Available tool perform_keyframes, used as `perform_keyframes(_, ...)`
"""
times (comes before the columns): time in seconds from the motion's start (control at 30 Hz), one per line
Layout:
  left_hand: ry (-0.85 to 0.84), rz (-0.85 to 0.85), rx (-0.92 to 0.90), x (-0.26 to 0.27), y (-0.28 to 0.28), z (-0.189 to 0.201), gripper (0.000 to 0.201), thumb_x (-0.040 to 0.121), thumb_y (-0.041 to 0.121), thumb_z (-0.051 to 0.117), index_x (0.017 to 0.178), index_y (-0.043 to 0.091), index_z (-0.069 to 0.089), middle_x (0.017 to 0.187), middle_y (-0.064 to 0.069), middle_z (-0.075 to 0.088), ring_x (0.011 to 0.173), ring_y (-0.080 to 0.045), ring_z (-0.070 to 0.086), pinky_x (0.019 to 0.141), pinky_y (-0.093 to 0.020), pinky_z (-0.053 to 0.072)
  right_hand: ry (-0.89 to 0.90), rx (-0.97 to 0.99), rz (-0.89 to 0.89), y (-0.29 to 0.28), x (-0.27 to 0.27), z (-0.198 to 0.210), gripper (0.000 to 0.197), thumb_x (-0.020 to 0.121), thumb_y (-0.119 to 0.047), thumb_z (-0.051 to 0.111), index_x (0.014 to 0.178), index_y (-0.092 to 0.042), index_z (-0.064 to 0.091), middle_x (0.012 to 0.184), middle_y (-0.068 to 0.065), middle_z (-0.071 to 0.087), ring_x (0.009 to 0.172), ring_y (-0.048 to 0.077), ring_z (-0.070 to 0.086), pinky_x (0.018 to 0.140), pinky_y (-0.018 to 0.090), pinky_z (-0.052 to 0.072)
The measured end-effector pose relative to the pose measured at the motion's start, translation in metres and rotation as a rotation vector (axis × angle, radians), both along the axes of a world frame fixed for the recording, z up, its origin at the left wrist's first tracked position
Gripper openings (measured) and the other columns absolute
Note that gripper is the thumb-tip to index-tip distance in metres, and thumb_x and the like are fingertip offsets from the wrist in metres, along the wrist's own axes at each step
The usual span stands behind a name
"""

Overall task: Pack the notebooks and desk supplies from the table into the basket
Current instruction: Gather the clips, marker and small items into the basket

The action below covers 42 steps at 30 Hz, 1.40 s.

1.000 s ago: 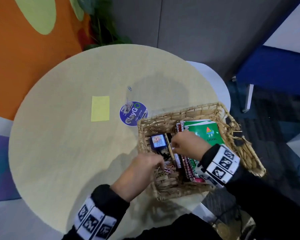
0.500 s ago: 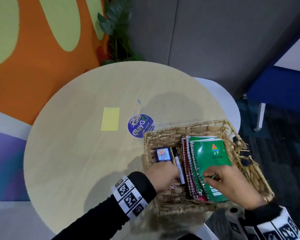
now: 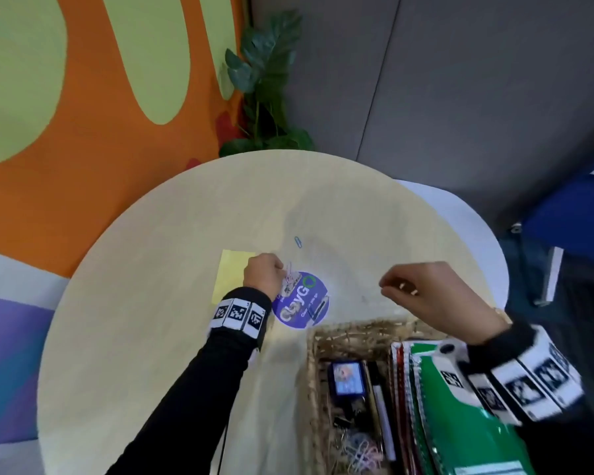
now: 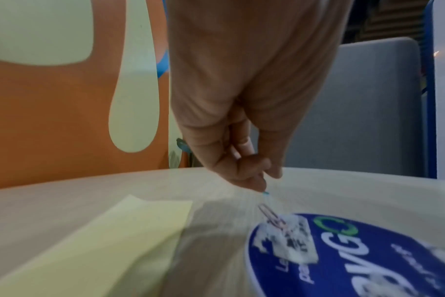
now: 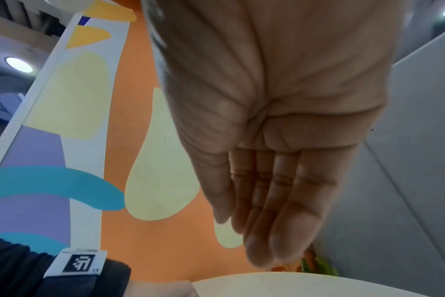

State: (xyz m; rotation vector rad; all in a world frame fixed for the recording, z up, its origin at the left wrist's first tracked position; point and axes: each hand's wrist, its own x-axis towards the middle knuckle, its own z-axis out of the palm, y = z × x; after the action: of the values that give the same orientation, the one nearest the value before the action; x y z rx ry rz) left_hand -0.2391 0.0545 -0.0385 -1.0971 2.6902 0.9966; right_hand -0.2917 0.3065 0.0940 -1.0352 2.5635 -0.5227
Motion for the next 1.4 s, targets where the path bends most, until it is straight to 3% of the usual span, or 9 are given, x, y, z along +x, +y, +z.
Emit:
perform_keyframes(0.13,-0.141,-0.006,0.063,-0.028,0.0,-0.019,0.028,0.084,0.027,0.065,0.086,0.0,0.067,0.095,-0.018,0.072,0.089,-0.034,0.067,0.07,-0.03,0.049,-0.001,0.059,0.095,-0.059,-0.046,-0.013,0.013,0.086,-0.016,0.06,0.087,-0.012,0.072,0.086,0.004,0.074,0.078,0.022,0.067,0.075,0.032,0.051)
perform_keyframes(0.43,-0.187,-0.014,0.054,-0.041,0.0,-0.042,0.024,0.086,0.019,0.06,0.105,0.005,0.06,0.11,-0.017,0.067,0.1,-0.035,0.065,0.08,-0.035,0.051,-0.1,0.211,-0.01,-0.175,-0.106,-0.107,0.019,0.086,-0.011,0.054,0.092,-0.003,0.07,0.098,0.015,0.071,0.093,0.032,0.064,0.074,0.03,0.047)
perform_keyframes(0.57,-0.182,-0.041,0.037,-0.034,0.005,-0.039,0.022,0.091,0.017,0.054,0.103,0.0,0.062,0.11,-0.02,0.066,0.103,-0.037,0.063,0.084,-0.037,0.05,-0.137,0.31,-0.068,-0.208,-0.11,-0.149,0.02,0.085,-0.021,0.061,0.085,-0.002,0.065,0.085,0.018,0.062,0.082,0.03,0.063,0.065,0.028,0.043)
perform_keyframes(0.67,-0.115,-0.07,0.069,-0.017,0.006,-0.034,0.019,0.092,0.019,0.053,0.093,0.004,0.063,0.099,-0.017,0.07,0.093,-0.034,0.065,0.077,-0.035,0.05,-0.136,0.295,-0.125,-0.223,-0.111,-0.169,0.017,0.082,-0.017,0.064,0.084,-0.001,0.065,0.083,0.019,0.064,0.087,0.034,0.067,0.063,0.028,0.045)
perform_keyframes(0.83,0.035,-0.127,0.135,0.044,0.017,-0.031,0.014,0.091,0.021,0.056,0.083,0.011,0.061,0.082,-0.003,0.067,0.074,-0.016,0.06,0.064,-0.024,0.046,-0.086,0.293,-0.16,-0.233,-0.116,-0.186,0.012,0.085,-0.007,0.059,0.095,0.0,0.061,0.104,0.019,0.068,0.095,0.036,0.066,0.067,0.031,0.045)
perform_keyframes(0.97,0.077,-0.12,0.143,0.097,0.038,-0.036,0.014,0.088,0.024,0.061,0.075,0.018,0.056,0.062,0.01,0.053,0.056,0.0,0.046,0.051,-0.015,0.034,-0.061,0.317,-0.074,-0.229,-0.113,-0.176,0.005,0.085,-0.01,0.059,0.086,-0.007,0.055,0.104,0.018,0.066,0.093,0.036,0.066,0.072,0.035,0.051)
perform_keyframes(1.1,0.114,-0.15,0.14,0.131,0.06,-0.03,0.015,0.087,0.021,0.063,0.076,0.015,0.055,0.061,0.01,0.052,0.056,0.0,0.045,0.054,-0.016,0.035,0.008,0.345,-0.006,-0.211,-0.1,-0.143,0.021,0.084,-0.01,0.061,0.102,-0.001,0.06,0.107,0.019,0.066,0.096,0.036,0.066,0.075,0.035,0.052)
perform_keyframes(1.23,0.18,-0.159,0.134,0.147,0.07,-0.014,0.013,0.085,0.017,0.065,0.077,0.014,0.054,0.062,0.009,0.052,0.059,0.004,0.048,0.062,-0.004,0.038,0.022,0.229,0.06,-0.16,-0.056,-0.07,0.015,0.081,-0.01,0.059,0.093,-0.005,0.065,0.1,0.016,0.069,0.091,0.034,0.064,0.069,0.031,0.045)
perform_keyframes(1.4,0.275,-0.14,0.111,0.147,0.072,0.009,0.014,0.083,0.012,0.068,0.079,0.016,0.055,0.069,-0.001,0.062,0.064,-0.016,0.058,0.061,-0.01,0.037,-0.049,0.178,0.26,-0.052,0.037,-0.033,0.01,0.08,-0.013,0.053,0.077,-0.013,0.062,0.08,0.008,0.069,0.072,0.028,0.059,0.063,0.033,0.046)
